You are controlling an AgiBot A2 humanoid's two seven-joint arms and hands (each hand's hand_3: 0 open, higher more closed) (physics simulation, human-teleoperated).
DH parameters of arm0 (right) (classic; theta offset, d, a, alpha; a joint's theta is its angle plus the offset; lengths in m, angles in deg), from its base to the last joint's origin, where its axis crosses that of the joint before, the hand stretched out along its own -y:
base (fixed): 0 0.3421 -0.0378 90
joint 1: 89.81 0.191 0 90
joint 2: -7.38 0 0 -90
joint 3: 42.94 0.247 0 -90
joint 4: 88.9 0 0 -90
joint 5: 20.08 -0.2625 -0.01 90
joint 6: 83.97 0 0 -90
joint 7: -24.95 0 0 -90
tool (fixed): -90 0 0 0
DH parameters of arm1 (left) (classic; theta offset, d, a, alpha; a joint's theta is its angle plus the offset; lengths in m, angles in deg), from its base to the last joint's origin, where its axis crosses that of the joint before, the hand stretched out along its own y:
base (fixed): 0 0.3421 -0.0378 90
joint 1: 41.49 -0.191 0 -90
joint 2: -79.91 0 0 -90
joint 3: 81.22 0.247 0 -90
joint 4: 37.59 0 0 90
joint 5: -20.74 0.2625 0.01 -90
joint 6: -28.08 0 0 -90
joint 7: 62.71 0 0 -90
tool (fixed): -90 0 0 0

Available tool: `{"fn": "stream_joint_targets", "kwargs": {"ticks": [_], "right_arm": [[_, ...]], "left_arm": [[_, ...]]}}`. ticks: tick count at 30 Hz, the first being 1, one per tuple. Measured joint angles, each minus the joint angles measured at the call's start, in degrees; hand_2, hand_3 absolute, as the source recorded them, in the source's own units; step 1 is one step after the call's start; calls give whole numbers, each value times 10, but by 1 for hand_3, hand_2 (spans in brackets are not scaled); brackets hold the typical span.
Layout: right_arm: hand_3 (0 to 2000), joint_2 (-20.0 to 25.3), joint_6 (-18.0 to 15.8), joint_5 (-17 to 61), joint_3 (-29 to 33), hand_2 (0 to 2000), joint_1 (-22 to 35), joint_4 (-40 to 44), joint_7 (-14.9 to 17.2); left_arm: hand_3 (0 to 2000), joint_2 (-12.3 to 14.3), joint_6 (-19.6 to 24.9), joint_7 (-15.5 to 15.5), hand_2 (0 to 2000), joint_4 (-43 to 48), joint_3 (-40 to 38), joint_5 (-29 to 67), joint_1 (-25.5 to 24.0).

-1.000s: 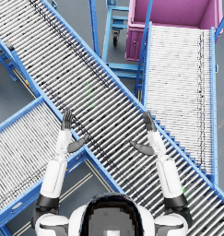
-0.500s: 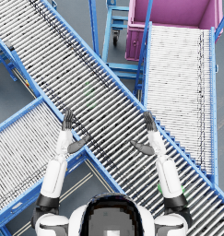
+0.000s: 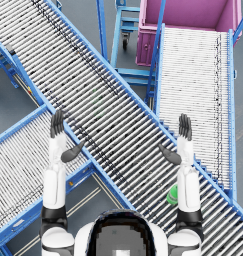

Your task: Pick up the oil and place it on the left assembly line, put the cola on the right, and keep Sprite still

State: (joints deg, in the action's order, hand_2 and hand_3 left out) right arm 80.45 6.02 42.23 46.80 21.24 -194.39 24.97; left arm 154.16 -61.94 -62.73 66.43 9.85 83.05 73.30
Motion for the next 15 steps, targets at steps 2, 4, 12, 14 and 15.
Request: {"fn": "stream_joint_targets", "kwargs": {"ticks": [2, 4, 12, 14, 15], "right_arm": [[0, 2, 0, 51, 10, 0, -6, 1, 0], [0, 4, 0, 102, 19, 0, -8, 3, 0], [0, 9, 0, 271, 56, 0, 2, 11, 0], [0, 9, 0, 283, 66, 0, 5, 15, 0], [0, 9, 0, 286, 70, 0, 6, 16, 0]], "left_arm": [[0, 3, 0, 0, 0, 3, -12, 51, 8], [0, 4, 0, 0, 0, 5, -22, 102, 16], [0, 8, 0, 0, 0, 0, -67, 271, 35], [0, 8, 0, 0, 0, -4, -77, 283, 39], [0, 8, 0, 0, 0, -7, -82, 286, 41]]}}
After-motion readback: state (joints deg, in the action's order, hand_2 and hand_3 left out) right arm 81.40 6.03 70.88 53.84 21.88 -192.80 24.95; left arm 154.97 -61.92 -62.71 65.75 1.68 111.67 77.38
